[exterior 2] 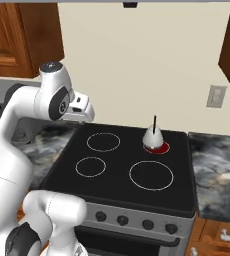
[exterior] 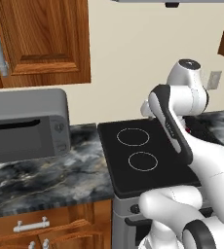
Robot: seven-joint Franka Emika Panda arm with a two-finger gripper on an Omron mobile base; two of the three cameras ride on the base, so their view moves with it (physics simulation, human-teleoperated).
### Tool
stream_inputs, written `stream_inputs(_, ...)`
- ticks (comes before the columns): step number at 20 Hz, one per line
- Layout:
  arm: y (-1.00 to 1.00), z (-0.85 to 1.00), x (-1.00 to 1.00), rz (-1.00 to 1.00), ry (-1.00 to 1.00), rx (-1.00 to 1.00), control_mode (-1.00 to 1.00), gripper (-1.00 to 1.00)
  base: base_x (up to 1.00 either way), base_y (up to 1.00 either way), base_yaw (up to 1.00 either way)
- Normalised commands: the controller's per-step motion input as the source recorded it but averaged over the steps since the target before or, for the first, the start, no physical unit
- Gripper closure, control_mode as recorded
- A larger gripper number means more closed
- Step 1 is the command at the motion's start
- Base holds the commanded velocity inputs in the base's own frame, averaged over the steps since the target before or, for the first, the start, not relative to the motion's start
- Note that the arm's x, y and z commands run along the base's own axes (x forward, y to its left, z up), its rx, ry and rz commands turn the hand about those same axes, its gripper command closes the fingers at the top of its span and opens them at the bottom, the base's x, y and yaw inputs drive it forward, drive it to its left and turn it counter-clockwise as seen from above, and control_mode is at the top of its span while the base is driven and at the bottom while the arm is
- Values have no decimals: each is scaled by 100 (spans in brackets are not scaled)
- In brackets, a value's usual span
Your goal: Lower the heat of the kettle.
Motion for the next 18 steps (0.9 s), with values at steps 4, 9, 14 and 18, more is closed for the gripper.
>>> stream_inputs(4,0,0,0,0,0,0,100,-100,0,70,-1)
stream_inputs(9,0,0,0,0,0,0,100,-100,0,62,-1)
stream_inputs(14,0,0,0,0,0,0,100,-100,5,42,0)
stream_inputs(18,0,0,0,0,0,0,100,-100,17,5,0)
